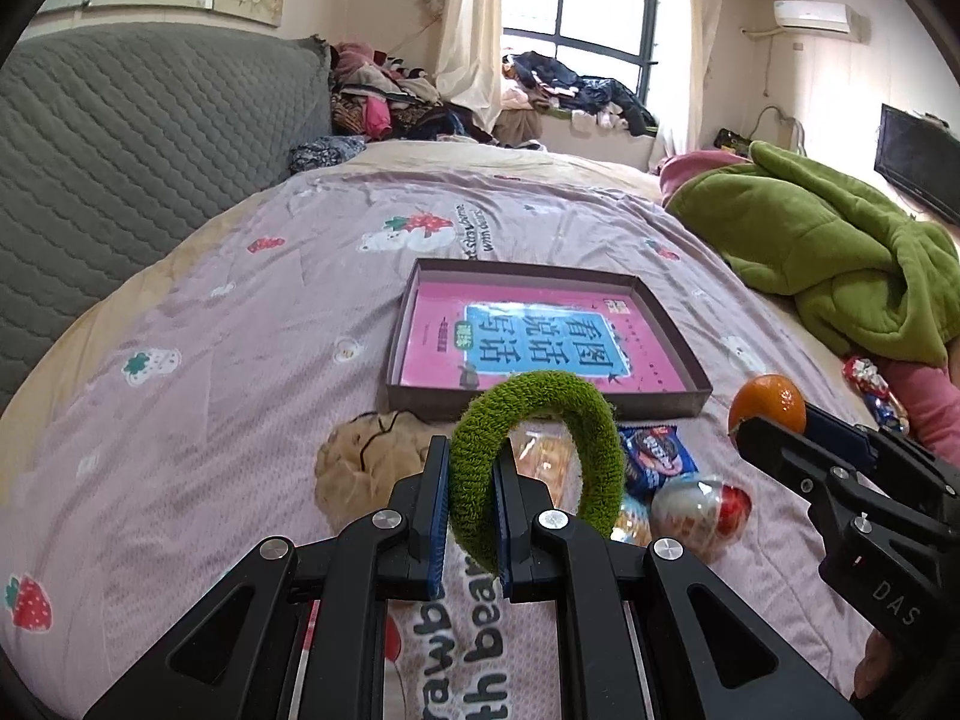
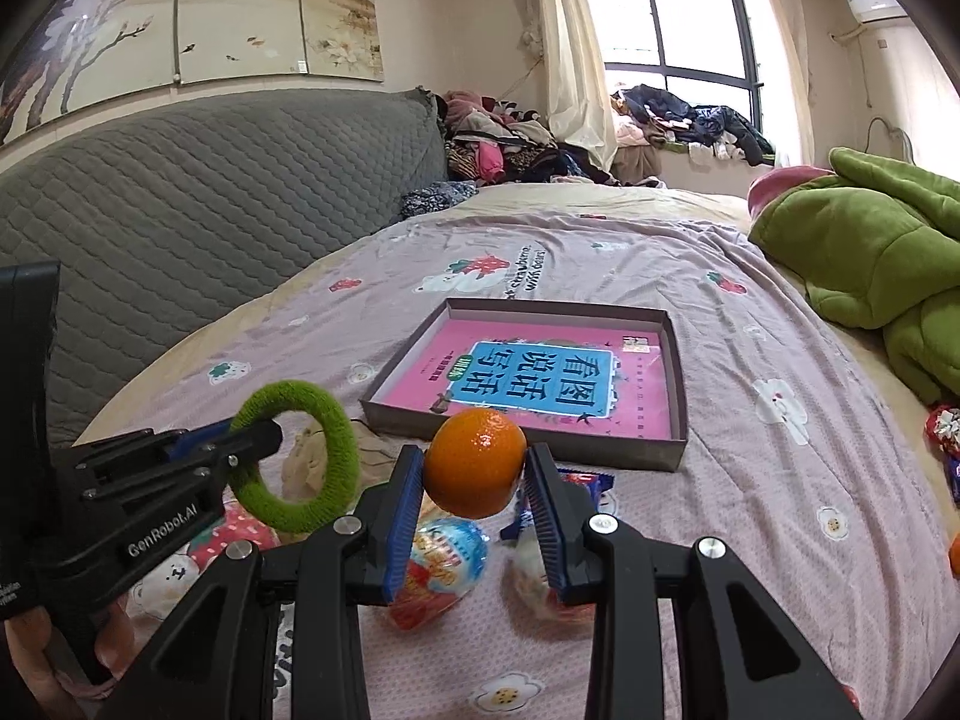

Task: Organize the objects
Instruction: 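Lift the ring and orange and carry both over the grey tray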

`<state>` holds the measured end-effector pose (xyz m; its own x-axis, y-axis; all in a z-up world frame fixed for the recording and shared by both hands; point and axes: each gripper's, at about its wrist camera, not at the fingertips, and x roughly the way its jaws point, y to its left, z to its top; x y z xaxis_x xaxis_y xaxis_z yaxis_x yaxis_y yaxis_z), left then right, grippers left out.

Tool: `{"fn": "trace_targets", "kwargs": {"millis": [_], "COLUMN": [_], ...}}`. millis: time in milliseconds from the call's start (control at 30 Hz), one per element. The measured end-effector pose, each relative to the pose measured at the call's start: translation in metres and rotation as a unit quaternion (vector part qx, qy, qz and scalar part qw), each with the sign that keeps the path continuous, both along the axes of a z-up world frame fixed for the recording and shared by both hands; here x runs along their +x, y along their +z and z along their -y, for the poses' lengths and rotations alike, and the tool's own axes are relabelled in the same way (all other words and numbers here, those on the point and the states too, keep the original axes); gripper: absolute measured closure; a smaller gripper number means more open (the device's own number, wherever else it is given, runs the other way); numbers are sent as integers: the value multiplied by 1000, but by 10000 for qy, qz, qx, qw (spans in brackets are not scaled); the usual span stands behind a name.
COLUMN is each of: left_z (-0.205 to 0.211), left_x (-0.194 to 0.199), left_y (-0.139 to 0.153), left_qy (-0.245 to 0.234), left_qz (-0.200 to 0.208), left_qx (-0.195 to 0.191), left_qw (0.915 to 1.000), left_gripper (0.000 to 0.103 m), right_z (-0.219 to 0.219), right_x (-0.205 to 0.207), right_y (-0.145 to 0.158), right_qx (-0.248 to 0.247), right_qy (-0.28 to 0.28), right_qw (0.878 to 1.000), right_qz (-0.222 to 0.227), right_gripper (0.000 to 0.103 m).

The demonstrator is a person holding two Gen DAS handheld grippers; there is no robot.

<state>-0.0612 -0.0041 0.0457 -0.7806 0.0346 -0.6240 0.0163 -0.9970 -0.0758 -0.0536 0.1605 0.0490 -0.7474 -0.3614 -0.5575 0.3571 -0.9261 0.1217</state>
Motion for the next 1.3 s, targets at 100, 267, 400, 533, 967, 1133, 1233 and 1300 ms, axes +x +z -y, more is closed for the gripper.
{"fn": "trace_targets", "kwargs": {"millis": [100, 267, 400, 533, 967, 1133, 1233, 1300], "left_z": [-3, -8, -11, -13, -11, -13, -15, -15], "left_x": [-7, -16, -24, -33, -76, -95, -107, -117], "left_y": [2, 5, 9, 13, 21, 22, 19, 15], "left_qy": [-31, -52, -41, -23, 49, 77, 61, 56], "left_qz": [-5, -11, -23, -19, 88, 118, 188, 280], "left_qx": [-19, -64, -120, -151, -93, -198, -200, -152], "left_qw": [10000, 10000, 9999, 9999, 9999, 9997, 9996, 9995], "left_gripper": [90, 90, 90, 90, 90, 90, 90, 90], "right_z": [-4, -5, -5, -3, -12, -19, -24, -25], "right_x": [-6, -14, -24, -32, -67, -87, -98, -105], "right_y": [1, 6, 12, 18, 19, 12, 6, 2], "right_qx": [0, -42, -38, 44, 19, 23, 48, 94], "right_qy": [-53, -9, 56, 102, 163, 168, 151, 128], "right_qw": [10000, 10000, 10000, 9998, 9998, 9998, 9998, 9998], "right_qz": [10, 5, -45, -150, -77, 67, 135, 150], "right_gripper": [68, 68, 68, 68, 68, 68, 68, 68]}}
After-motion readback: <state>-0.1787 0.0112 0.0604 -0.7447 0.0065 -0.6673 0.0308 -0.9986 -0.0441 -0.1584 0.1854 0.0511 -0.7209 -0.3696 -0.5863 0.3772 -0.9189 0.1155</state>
